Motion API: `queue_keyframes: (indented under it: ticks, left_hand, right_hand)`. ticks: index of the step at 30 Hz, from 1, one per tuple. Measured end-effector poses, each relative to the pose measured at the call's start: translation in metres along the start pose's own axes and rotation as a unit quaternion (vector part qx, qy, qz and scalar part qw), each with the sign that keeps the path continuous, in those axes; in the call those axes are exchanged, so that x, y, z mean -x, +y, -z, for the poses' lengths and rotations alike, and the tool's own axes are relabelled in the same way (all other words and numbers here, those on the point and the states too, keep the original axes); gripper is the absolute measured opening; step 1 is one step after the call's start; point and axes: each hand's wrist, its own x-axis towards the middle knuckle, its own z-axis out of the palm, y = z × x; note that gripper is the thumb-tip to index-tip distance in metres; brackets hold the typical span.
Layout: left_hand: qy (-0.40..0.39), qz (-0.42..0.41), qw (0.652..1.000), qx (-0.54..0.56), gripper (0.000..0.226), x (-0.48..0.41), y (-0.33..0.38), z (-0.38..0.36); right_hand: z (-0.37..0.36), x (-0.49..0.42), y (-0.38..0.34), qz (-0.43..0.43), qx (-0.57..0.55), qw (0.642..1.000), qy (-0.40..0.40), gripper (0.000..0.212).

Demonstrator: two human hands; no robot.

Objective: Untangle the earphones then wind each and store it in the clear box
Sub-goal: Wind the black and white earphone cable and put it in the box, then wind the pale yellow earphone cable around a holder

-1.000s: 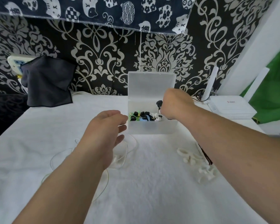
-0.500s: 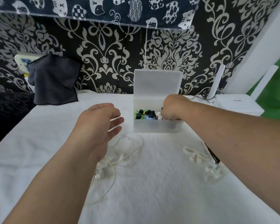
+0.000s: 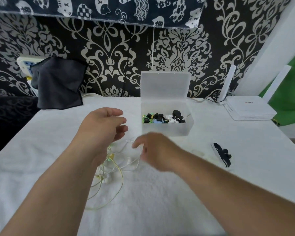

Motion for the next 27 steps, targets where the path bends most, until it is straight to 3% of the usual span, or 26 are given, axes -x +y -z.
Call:
queue_keyframes:
  ticks: [1,3,5,7,9,11,14,16,18,21,23,25,27]
  left_hand:
    - [-0.015,-0.001,1.000,-0.008,0.015,0.002,-0.001,-0.001]
    - [-0.031,-0.005,0.999,-0.030,0.016,0.004,-0.003,-0.002]
    - [-0.028,-0.013,0.998,-0.046,0.017,0.004,-0.004,-0.001]
    - [-0.013,-0.039,0.997,-0.072,0.025,0.001,-0.005,0.004]
    - [0.008,-0.086,0.981,-0.172,0.040,-0.002,-0.006,0.010]
    - [-0.001,-0.129,0.922,-0.365,0.053,-0.003,-0.009,0.017]
    - [-0.060,-0.098,0.799,-0.591,0.054,-0.007,-0.020,0.029]
    - [-0.069,-0.073,0.778,-0.621,0.035,-0.010,-0.028,0.032]
    - [-0.038,-0.090,0.795,-0.599,0.014,-0.010,-0.027,0.031]
    - [-0.013,-0.155,0.865,-0.478,0.010,-0.002,-0.015,0.023]
    - [-0.043,-0.167,0.914,-0.368,0.008,0.008,-0.007,0.017]
    - [-0.090,-0.132,0.960,-0.232,0.008,0.014,-0.003,0.011]
    - [-0.119,-0.082,0.983,-0.118,0.009,0.014,-0.001,0.007]
  right_hand:
    - [-0.013,0.003,0.000,-0.007,0.040,0.999,-0.025,0.037]
    - [-0.028,0.004,0.004,-0.023,0.094,0.995,0.010,0.028]
    - [-0.026,0.005,0.006,-0.043,0.063,0.994,0.073,0.009]
    - [-0.018,0.008,0.010,-0.055,0.005,0.991,0.121,0.010]
    - [-0.012,0.013,0.015,-0.058,-0.009,0.989,0.134,0.018]
    - [-0.009,0.022,0.019,-0.065,-0.004,0.991,0.116,0.036]
    - [-0.009,0.041,0.019,-0.076,-0.041,0.990,0.112,0.043]
    - [-0.009,0.051,0.016,-0.080,-0.104,0.984,0.118,0.026]
    - [-0.014,0.057,0.008,-0.093,-0.199,0.972,0.085,0.012]
    - [-0.029,0.060,-0.001,-0.128,-0.338,0.932,-0.002,0.036]
    - [-0.036,0.061,-0.006,-0.144,-0.431,0.890,-0.042,0.042]
    - [-0.034,0.059,-0.009,-0.158,-0.490,0.856,-0.035,0.032]
    - [-0.026,0.058,-0.010,-0.155,-0.554,0.818,-0.015,0.011]
